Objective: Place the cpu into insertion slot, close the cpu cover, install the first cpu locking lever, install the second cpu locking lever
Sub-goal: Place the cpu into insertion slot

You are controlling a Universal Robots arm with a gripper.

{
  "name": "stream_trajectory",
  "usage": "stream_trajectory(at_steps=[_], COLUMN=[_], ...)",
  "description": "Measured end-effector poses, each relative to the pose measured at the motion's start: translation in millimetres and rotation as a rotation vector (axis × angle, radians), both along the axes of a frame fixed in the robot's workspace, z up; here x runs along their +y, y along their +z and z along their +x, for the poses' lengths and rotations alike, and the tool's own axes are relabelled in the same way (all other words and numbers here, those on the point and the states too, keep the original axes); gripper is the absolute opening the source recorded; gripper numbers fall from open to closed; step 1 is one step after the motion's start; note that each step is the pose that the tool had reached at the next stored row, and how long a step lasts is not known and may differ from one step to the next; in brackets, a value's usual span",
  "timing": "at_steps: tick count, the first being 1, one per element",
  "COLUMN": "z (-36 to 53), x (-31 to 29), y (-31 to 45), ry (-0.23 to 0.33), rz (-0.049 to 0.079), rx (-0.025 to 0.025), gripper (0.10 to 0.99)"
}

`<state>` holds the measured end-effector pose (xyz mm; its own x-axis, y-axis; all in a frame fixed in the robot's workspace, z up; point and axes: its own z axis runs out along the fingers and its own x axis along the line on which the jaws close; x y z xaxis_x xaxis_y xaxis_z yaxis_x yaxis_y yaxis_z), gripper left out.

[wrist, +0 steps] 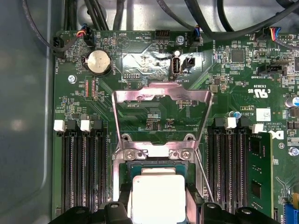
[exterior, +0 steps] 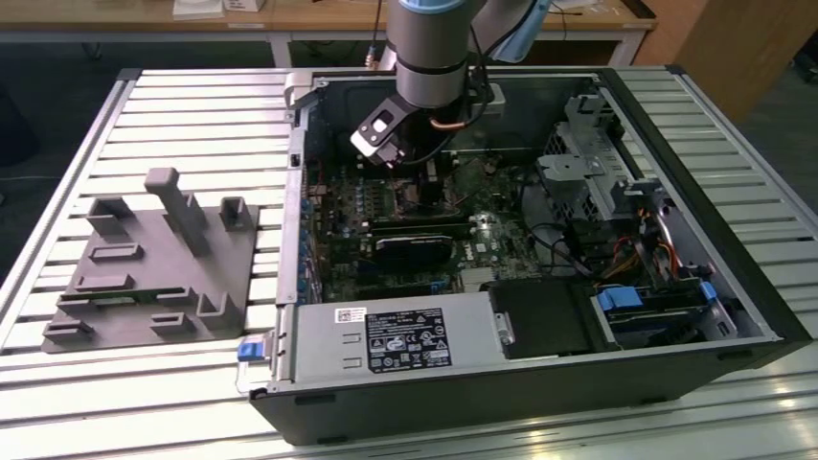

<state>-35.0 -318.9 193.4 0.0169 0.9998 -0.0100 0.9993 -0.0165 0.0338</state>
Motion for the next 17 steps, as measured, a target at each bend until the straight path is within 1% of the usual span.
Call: stream_trajectory(at_steps=[17], z=[0.0], x=[0.1], y=[-0.2], ry=[-0.006], rz=[0.0], rx=[-0.0002], gripper=[0.541])
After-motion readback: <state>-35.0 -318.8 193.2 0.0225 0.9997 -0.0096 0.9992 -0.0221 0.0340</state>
